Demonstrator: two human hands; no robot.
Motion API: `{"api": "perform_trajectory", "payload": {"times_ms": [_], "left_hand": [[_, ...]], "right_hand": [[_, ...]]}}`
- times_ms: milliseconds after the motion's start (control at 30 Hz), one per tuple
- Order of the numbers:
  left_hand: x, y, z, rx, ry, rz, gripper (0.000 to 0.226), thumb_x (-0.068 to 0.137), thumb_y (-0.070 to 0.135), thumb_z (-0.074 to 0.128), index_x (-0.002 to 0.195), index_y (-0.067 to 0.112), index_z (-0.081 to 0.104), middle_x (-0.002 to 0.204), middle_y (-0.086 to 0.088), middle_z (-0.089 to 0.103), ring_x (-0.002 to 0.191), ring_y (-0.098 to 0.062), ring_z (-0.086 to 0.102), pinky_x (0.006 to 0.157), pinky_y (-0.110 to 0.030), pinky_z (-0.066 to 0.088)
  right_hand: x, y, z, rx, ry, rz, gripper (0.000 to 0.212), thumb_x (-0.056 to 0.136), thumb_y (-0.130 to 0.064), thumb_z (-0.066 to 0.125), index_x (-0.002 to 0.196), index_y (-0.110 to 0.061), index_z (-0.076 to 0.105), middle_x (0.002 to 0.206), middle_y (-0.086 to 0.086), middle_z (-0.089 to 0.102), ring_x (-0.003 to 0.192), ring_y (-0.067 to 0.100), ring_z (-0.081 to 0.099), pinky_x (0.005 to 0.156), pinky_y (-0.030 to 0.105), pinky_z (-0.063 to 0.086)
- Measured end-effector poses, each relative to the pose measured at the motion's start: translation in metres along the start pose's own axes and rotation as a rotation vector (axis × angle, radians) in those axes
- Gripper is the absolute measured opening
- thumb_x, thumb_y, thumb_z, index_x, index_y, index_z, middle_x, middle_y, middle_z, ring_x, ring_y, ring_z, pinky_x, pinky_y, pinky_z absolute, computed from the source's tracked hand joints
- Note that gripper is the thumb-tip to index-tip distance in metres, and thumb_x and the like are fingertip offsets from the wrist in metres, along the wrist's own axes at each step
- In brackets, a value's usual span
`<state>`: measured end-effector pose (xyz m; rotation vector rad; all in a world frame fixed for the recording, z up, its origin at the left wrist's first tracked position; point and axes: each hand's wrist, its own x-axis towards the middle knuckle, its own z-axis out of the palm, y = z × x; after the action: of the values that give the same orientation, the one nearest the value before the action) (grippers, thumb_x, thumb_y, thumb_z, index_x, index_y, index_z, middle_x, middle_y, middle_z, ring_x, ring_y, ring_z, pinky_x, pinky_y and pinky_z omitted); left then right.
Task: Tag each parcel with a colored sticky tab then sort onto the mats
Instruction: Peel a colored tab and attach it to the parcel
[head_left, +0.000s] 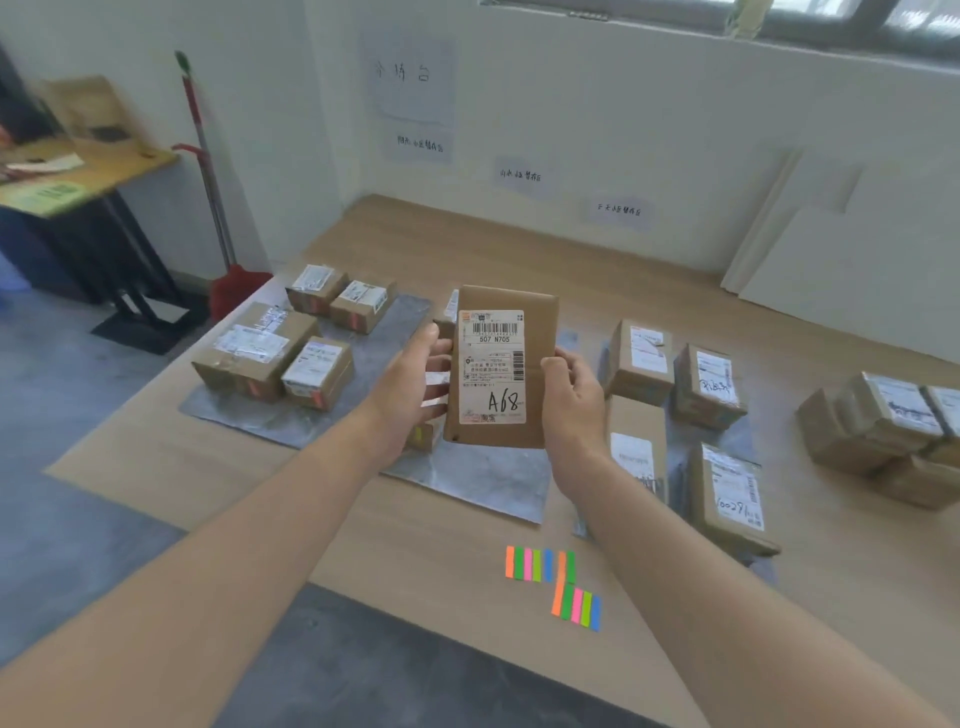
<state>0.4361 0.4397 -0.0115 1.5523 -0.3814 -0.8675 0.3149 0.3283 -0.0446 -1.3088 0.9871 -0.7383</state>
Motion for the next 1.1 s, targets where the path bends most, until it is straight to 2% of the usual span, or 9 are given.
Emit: {"api": "perform_trajectory", "payload": {"times_ms": [67, 200, 333, 467, 600, 733, 900, 1033, 1100], "left_hand": [[0.007, -0.006, -0.023, 0.009, -0.009, -0.022, 0.051, 0.104, 0.053, 0.032, 0.127, 0.017, 0.061, 0.122, -0.006, 0.066, 0.109, -0.026, 0.067, 0.096, -0.042, 0.054], [0.017, -0.023, -0.052, 0.03, -0.023, -0.067, 0.049, 0.105, 0.052, 0.032, 0.125, 0.019, 0.062, 0.119, -0.005, 0.068, 0.105, -0.025, 0.07, 0.092, -0.04, 0.055], [0.02, -0.043, -0.063, 0.029, -0.032, -0.13, 0.047, 0.104, 0.054, 0.034, 0.119, 0.021, 0.063, 0.107, -0.001, 0.074, 0.103, -0.022, 0.071, 0.097, -0.043, 0.053], [0.017, -0.066, -0.067, 0.046, -0.012, -0.168, 0.048, 0.103, 0.056, 0.035, 0.113, 0.02, 0.064, 0.079, 0.012, 0.076, 0.093, -0.02, 0.073, 0.084, -0.036, 0.055], [0.012, -0.091, -0.071, 0.047, 0.018, -0.246, 0.046, 0.104, 0.05, 0.037, 0.12, 0.015, 0.061, 0.097, 0.001, 0.073, 0.096, -0.023, 0.072, 0.085, -0.038, 0.056], [0.006, -0.114, -0.071, 0.073, 0.033, -0.289, 0.042, 0.104, 0.048, 0.038, 0.12, 0.015, 0.059, 0.103, -0.001, 0.066, 0.096, -0.022, 0.068, 0.085, -0.036, 0.054], [0.006, -0.147, -0.076, 0.082, 0.021, -0.369, 0.045, 0.104, 0.049, 0.038, 0.126, 0.015, 0.056, 0.108, -0.001, 0.065, 0.093, -0.022, 0.067, 0.091, -0.039, 0.052], [0.008, -0.167, -0.08, 0.096, -0.01, -0.429, 0.044, 0.104, 0.049, 0.036, 0.128, 0.016, 0.055, 0.106, 0.001, 0.065, 0.092, -0.021, 0.066, 0.09, -0.039, 0.051], [0.011, -0.174, -0.082, 0.097, -0.025, -0.443, 0.045, 0.104, 0.049, 0.037, 0.128, 0.015, 0.054, 0.108, -0.001, 0.065, 0.092, -0.022, 0.066, 0.09, -0.039, 0.051]], "right_hand": [[-0.006, 0.011, 0.02, 0.007, 0.02, 0.022, 0.029, 0.101, -0.028, 0.048, 0.127, -0.023, 0.061, 0.11, 0.004, 0.074, 0.093, 0.017, 0.075, 0.07, 0.036, 0.063], [-0.017, 0.031, 0.044, 0.019, 0.058, 0.066, 0.028, 0.103, -0.024, 0.05, 0.127, -0.02, 0.062, 0.11, 0.004, 0.073, 0.09, 0.012, 0.072, 0.06, 0.019, 0.055], [-0.022, 0.051, 0.051, -0.014, 0.047, 0.121, 0.029, 0.103, -0.027, 0.05, 0.128, -0.021, 0.061, 0.112, 0.002, 0.073, 0.096, 0.014, 0.072, 0.072, 0.026, 0.056], [-0.026, 0.079, 0.055, -0.033, 0.056, 0.159, 0.034, 0.092, -0.038, 0.052, 0.119, -0.024, 0.066, 0.112, 0.0, 0.073, 0.103, 0.017, 0.071, 0.087, 0.037, 0.057], [-0.037, 0.106, 0.052, -0.022, 0.023, 0.216, 0.027, 0.099, -0.028, 0.049, 0.115, -0.023, 0.069, 0.108, -0.002, 0.075, 0.095, 0.011, 0.07, 0.075, 0.026, 0.053], [-0.05, 0.133, 0.05, -0.043, 0.01, 0.273, 0.028, 0.099, -0.031, 0.049, 0.116, -0.022, 0.07, 0.108, -0.004, 0.074, 0.097, 0.01, 0.067, 0.08, 0.025, 0.048], [-0.064, 0.162, 0.045, -0.068, -0.001, 0.328, 0.029, 0.1, -0.022, 0.046, 0.072, -0.022, 0.055, 0.065, -0.014, 0.055, 0.062, 0.006, 0.046, 0.06, 0.025, 0.037], [-0.073, 0.18, 0.045, -0.096, -0.007, 0.38, 0.038, 0.1, -0.018, 0.044, 0.063, -0.023, 0.048, 0.057, -0.018, 0.05, 0.057, 0.005, 0.041, 0.055, 0.024, 0.031], [-0.076, 0.186, 0.046, -0.111, 0.002, 0.407, 0.034, 0.101, -0.022, 0.045, 0.069, -0.022, 0.056, 0.067, -0.01, 0.059, 0.064, 0.01, 0.047, 0.058, 0.026, 0.036]]}}
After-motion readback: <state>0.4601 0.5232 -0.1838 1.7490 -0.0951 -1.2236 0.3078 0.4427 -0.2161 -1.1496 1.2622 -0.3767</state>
